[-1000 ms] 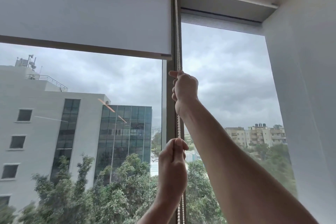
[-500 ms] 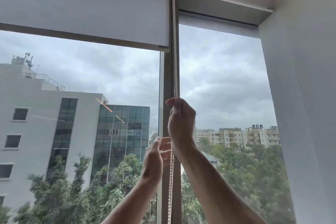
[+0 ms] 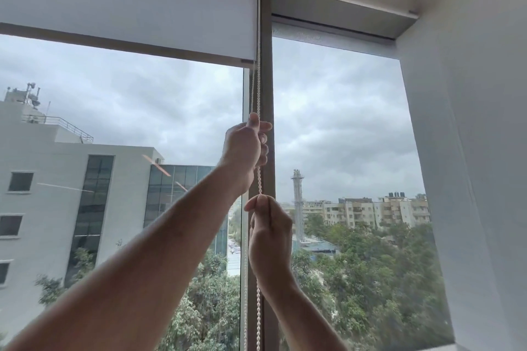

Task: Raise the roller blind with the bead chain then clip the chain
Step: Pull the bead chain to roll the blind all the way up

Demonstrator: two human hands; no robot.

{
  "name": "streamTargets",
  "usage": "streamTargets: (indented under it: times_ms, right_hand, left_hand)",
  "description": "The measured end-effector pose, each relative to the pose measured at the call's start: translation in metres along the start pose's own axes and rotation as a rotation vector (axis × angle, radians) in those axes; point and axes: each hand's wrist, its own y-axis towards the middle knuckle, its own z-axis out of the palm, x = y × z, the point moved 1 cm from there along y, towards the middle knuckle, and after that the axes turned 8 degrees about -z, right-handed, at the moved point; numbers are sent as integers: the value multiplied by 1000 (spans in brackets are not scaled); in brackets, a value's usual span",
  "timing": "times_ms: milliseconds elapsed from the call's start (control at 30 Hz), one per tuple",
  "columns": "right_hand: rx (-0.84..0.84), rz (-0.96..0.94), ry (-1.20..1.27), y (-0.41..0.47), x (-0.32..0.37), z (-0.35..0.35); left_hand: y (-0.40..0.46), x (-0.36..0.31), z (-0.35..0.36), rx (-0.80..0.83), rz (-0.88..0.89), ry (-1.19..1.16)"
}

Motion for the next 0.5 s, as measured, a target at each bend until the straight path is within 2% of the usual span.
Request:
streamTargets:
  times_ms: [100, 267, 367, 500]
  right_hand:
    - [167, 48, 52, 7, 4, -3]
    - [347, 282, 276, 23, 0, -18]
    - [339, 332, 249, 40, 1, -23]
    - [209, 365, 217, 73, 5, -20]
  left_hand:
    - [-5, -5, 7, -187, 115, 87]
    - [-17, -2, 6, -237, 220, 145]
    - [-27, 14, 3, -231, 226, 158]
    - [-36, 37, -5, -189, 263, 130]
